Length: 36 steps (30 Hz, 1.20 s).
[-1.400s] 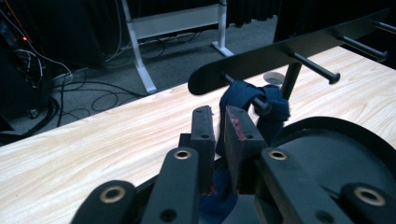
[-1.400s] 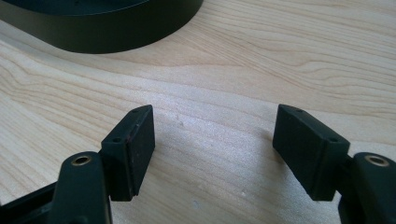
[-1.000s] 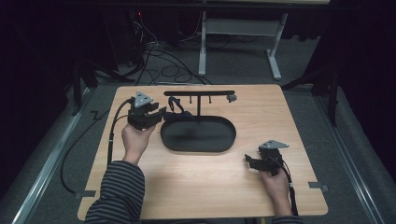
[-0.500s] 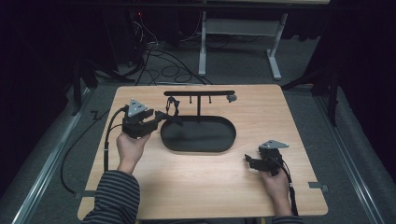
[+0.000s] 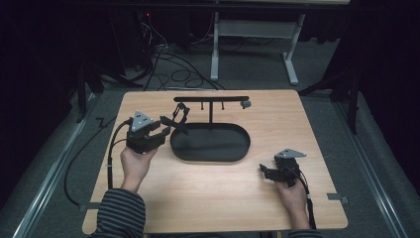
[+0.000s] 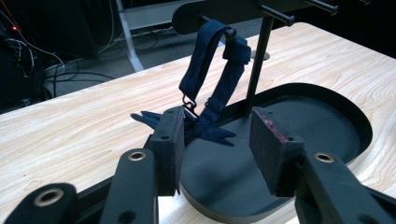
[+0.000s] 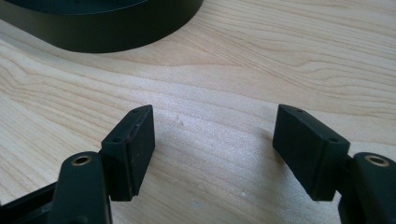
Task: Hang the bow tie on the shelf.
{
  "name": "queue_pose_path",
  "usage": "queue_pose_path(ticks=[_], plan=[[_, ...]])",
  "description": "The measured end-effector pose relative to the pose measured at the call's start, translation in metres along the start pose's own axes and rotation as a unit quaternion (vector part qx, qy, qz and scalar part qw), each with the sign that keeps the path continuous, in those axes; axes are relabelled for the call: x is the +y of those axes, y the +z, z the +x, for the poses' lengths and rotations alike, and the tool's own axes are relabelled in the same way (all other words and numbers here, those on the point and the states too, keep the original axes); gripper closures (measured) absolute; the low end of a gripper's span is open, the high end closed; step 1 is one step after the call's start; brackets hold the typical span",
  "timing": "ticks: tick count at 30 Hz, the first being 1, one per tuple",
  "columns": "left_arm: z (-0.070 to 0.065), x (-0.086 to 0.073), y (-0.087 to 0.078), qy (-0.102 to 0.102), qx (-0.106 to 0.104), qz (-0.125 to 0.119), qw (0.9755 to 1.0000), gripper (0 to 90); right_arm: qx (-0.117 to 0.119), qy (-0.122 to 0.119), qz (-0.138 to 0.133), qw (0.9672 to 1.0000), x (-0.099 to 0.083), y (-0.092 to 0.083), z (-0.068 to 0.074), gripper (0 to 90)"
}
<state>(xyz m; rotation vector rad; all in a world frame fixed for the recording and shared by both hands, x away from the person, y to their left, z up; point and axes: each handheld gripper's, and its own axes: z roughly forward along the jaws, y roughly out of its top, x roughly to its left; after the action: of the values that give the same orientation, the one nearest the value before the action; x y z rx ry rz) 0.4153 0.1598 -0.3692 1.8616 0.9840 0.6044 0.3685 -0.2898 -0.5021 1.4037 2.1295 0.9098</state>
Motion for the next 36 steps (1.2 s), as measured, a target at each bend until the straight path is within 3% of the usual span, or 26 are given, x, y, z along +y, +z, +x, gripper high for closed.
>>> queue_pose_path(ticks=[36], plan=[[0.0, -0.015, -0.025, -0.014, 0.003, -0.014, 0.9998, 54.4, -0.001, -0.002, 0.0, 1.0, 0.0, 0.0, 0.0, 31.0]])
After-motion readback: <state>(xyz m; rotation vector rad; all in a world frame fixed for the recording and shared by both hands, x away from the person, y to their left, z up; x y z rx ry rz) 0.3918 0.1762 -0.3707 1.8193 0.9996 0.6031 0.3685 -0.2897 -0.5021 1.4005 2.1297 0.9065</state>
